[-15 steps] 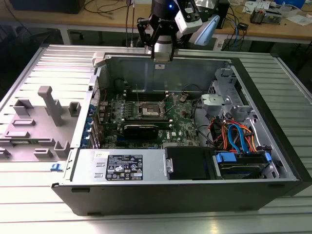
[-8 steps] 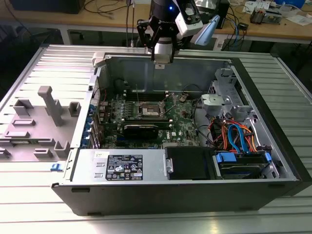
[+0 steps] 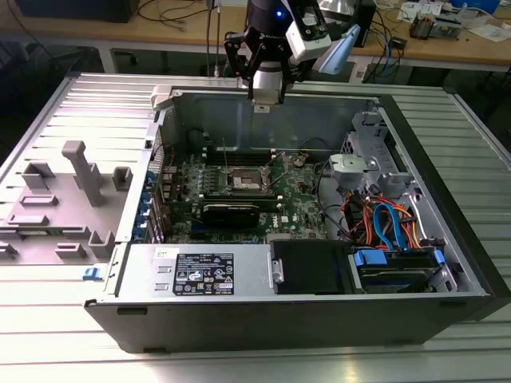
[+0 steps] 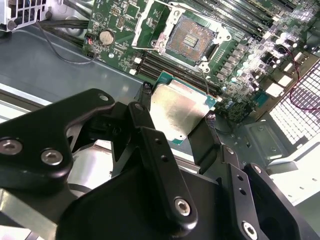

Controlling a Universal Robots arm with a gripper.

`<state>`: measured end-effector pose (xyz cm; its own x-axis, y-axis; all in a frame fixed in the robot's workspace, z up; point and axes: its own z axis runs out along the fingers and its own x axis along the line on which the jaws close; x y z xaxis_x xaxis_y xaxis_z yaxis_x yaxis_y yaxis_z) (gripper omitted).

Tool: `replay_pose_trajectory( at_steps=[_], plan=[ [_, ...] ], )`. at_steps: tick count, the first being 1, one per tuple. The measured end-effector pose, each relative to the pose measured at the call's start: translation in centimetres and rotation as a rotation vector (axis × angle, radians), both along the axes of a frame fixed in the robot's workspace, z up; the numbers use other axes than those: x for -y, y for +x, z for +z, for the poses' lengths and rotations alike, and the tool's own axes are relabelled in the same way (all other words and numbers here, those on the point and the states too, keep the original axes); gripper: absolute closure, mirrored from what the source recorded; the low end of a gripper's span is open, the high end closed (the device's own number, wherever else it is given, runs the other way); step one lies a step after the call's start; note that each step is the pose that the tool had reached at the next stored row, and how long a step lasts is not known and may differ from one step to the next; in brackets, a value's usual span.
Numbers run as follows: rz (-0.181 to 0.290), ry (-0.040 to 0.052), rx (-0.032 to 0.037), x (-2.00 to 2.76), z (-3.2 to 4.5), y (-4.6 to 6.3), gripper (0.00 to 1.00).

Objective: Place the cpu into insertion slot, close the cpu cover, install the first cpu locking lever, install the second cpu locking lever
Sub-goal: 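Place the cpu into insertion slot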

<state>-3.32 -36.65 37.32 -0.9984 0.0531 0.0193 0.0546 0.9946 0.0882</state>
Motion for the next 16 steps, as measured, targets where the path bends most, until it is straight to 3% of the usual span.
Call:
replay_pose_trajectory(
  at_steps=[7,16],
  plan=[
    [0.0,0.0,0.0,0.02,0.0,0.0,0.45],
    [-0.012,-0.0002,0.0,0.39,-0.01,-0.01,0.45]
  ],
)
